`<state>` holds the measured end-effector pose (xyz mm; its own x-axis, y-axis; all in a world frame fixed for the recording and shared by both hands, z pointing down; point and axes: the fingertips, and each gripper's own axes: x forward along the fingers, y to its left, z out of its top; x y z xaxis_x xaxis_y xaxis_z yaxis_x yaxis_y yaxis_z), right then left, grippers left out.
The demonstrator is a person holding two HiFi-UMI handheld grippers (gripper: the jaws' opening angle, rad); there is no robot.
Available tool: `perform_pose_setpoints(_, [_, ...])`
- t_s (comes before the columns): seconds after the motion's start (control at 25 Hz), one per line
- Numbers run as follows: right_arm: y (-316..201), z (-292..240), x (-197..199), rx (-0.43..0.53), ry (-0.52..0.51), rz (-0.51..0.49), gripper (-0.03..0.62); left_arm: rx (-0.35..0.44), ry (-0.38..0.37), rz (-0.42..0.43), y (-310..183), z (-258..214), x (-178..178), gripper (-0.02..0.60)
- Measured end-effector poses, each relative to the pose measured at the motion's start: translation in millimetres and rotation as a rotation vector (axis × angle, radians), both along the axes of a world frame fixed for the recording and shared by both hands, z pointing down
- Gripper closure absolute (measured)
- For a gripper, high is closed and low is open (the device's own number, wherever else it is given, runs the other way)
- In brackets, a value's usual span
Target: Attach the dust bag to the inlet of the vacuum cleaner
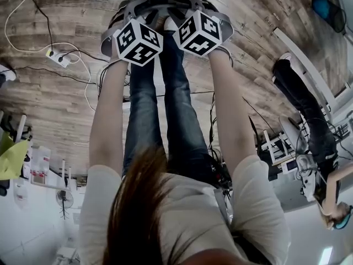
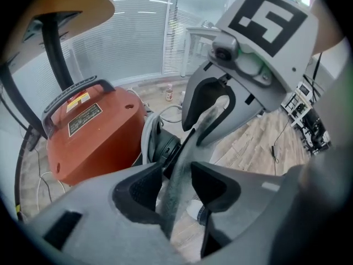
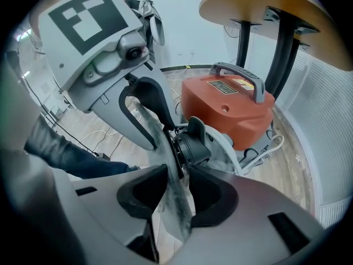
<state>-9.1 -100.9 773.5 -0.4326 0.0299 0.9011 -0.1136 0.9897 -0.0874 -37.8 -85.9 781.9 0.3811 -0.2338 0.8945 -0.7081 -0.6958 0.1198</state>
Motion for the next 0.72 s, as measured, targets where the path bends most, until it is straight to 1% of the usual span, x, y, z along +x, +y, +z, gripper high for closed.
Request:
perform_pose_setpoints(0.08, [-0.1, 0.6, 0.2, -0.009, -0.001, 0.015, 0.457, -0.003, 0.014, -0.009, -0.9, -1.6, 2.3, 0.38])
perform_pose_setpoints(0.2, [0.1, -1.0, -0.4, -0.016, -0.002, 0.026, 0.436, 0.001, 0.025, -0.032, -3.4, -5.1, 3.7, 0.367])
perform_pose_setpoints(0.36, [1.7, -8.9, -0.6, -0.005, -0.02, 0.023, 0.437, 0.004, 0.037, -0.066, -3.7, -12.0, 4.2, 0.365])
perform_pose_setpoints(0.52, [2.6, -16.1, -1.5, -0.008, -0.041, 0.052, 0.438, 0.019, 0.041, -0.082, -4.7, -19.8, 4.2, 0.365])
perform_pose_setpoints(0.64, [4.0, -24.1, -3.7, 0.005, -0.056, 0.069, 0.447, 0.034, 0.05, -0.098, -6.0, -28.4, 3.5, 0.367])
perform_pose_setpoints(0.72, [3.6, -30.9, -4.2, 0.021, -0.068, 0.086, 0.465, 0.05, 0.058, -0.106, -6.7, -36.0, 4.7, 0.375])
